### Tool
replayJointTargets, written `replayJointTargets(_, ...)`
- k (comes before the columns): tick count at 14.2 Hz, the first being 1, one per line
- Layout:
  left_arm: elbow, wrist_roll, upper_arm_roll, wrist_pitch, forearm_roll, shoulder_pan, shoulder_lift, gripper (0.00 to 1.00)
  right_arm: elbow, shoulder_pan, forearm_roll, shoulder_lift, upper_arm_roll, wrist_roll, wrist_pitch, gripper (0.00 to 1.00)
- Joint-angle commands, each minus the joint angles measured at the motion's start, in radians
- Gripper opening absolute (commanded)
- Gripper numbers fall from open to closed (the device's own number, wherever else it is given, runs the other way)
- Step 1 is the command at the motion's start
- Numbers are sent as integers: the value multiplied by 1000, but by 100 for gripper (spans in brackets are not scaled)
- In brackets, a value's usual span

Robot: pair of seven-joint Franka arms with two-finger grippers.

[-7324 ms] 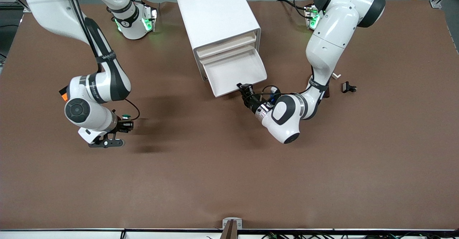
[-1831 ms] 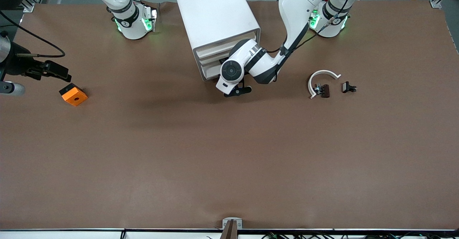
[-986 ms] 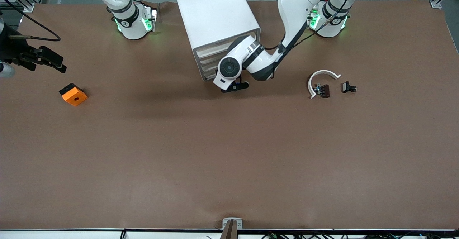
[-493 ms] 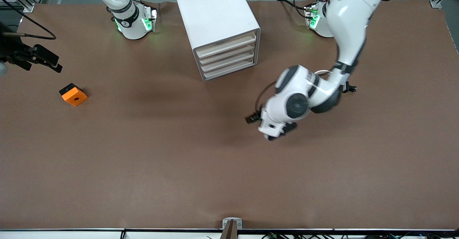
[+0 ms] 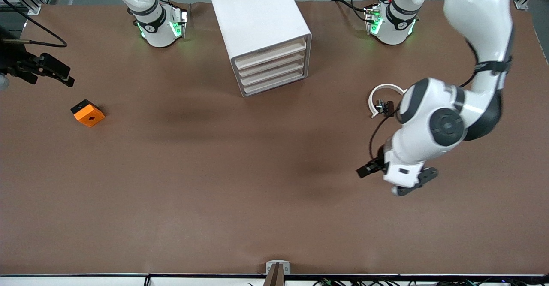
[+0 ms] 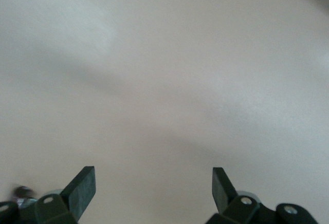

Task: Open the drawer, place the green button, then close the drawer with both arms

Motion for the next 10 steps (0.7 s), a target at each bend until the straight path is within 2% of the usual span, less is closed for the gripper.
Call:
replayJointTargets(1, -25, 85, -7, -86, 16, 61, -108, 100, 12, -22, -7, -8, 18, 0, -4, 100)
replayJointTargets(8, -26, 423, -9, -275, -1, 204, -300, 100, 11, -18, -4, -6, 19, 0, -5, 100)
replayJointTargets(10, -29, 536, 36, -315, -4, 193, -345, 100, 12, -22, -7, -8, 18, -2, -5, 100)
